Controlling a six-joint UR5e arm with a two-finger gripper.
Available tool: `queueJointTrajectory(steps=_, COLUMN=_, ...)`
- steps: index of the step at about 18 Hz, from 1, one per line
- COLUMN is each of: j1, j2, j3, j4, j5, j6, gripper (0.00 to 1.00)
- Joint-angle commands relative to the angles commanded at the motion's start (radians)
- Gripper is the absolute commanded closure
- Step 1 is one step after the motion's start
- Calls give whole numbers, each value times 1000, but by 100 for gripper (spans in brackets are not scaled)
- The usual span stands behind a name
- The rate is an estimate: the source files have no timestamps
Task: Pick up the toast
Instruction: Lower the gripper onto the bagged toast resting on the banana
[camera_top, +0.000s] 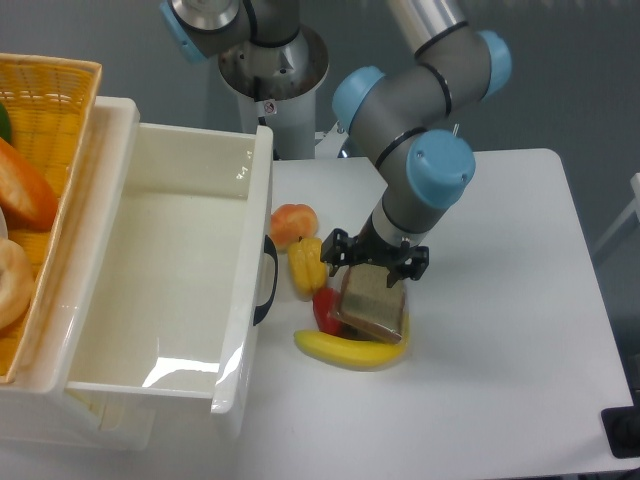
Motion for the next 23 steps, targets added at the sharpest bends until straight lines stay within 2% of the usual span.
queueJointTrajectory(steps=17, j1=-3, j2=-43, j3=-14, j4=5, j5=2, j6=-8, gripper=0)
queueJointTrajectory(steps=23, j1=-3, j2=-52, j3=-6, j4=28, j5=2, j6=-35, gripper=0)
